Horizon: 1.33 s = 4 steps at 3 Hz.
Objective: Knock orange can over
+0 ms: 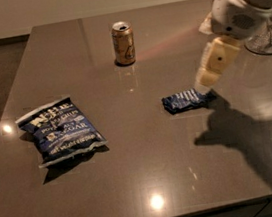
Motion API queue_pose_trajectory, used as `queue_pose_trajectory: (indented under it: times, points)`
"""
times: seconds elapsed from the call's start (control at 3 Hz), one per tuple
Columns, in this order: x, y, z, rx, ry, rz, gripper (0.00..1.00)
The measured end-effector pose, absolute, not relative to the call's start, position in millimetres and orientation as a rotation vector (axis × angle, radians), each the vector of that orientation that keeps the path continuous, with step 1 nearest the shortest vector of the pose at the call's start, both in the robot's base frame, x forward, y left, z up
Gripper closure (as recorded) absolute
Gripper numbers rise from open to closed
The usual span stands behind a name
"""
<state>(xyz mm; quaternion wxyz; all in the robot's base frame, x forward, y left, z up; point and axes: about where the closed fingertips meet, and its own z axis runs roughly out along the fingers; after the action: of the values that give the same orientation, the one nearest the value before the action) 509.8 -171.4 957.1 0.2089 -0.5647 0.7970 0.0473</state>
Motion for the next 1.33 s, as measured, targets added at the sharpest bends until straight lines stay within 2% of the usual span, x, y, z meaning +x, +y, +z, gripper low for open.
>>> queue_pose_trajectory:
  times: [0.67, 1.33]
  points:
    - [616.2, -109.1, 954.6, -1.358, 2.176, 0.288, 0.00]
    - [713.8, -43.7, 935.7, -1.159, 2.121, 0.253, 0.00]
